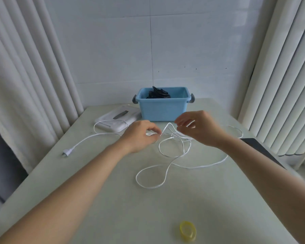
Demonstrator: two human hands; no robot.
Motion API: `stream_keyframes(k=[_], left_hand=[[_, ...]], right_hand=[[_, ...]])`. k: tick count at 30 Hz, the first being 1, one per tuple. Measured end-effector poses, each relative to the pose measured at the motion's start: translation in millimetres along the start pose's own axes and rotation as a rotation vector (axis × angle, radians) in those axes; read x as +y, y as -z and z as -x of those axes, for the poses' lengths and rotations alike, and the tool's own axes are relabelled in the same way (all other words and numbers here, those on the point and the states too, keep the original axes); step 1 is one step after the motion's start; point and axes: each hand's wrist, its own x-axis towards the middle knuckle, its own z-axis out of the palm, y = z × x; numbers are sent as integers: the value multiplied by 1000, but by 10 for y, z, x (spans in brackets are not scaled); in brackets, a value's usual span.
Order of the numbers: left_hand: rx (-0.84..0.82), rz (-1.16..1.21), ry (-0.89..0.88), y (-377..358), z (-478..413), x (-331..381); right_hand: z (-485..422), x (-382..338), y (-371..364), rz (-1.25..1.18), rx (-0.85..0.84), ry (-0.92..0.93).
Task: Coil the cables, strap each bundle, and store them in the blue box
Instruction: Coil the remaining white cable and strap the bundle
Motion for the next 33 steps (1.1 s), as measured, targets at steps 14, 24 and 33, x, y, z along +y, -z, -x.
stream_keyframes(k=[14, 24, 33], left_hand=[[184, -183, 222, -260, 714, -672], [308, 64, 358, 56, 845, -868], [174, -84, 446, -19, 846, -912]], right_hand=[[558, 480, -467, 390, -160, -183], [440, 605, -300, -247, 274, -741], [108, -185, -615, 377, 96, -266]])
